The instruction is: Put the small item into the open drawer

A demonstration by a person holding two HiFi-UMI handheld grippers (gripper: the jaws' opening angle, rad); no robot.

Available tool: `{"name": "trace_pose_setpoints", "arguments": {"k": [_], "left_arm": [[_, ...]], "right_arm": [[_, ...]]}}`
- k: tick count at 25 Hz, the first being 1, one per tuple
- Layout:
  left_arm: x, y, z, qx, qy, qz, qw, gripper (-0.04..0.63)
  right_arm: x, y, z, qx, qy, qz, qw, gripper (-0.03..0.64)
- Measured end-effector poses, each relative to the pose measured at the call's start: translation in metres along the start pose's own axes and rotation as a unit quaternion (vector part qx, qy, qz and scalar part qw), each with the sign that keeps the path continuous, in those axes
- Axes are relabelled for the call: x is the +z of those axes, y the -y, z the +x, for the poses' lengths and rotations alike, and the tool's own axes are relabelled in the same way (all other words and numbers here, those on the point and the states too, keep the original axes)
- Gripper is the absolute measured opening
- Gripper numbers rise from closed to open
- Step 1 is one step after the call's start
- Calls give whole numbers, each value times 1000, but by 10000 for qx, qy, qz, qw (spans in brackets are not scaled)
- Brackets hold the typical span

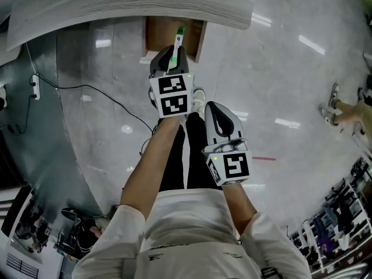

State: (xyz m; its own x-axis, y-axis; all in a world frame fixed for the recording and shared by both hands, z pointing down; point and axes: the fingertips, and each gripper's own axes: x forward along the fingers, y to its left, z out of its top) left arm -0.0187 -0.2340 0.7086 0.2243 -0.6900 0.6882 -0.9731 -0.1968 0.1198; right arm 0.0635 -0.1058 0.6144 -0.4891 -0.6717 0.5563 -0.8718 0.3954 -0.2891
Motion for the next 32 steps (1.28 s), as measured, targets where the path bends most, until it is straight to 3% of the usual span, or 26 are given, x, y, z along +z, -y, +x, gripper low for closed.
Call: {"name": "trace_pose_setpoints", "arguments": {"k": [10, 18, 27, 32], "left_arm": [[60, 14, -102, -163, 433, 35, 9989, 32], [96, 29, -203, -381, 830, 149, 9957, 15], [147, 43, -305, -633, 1507, 399, 9857, 15], [155, 54, -361, -826, 1709, 595, 9800, 15]], "right_arm": [[53, -27, -60, -305, 364, -62, 9988, 28], [101, -69, -114, -288, 629, -269, 9972, 28], [164, -113, -167, -91, 1102, -665, 9916, 28], [179, -136, -200, -58, 1223, -682, 9901, 28]]}}
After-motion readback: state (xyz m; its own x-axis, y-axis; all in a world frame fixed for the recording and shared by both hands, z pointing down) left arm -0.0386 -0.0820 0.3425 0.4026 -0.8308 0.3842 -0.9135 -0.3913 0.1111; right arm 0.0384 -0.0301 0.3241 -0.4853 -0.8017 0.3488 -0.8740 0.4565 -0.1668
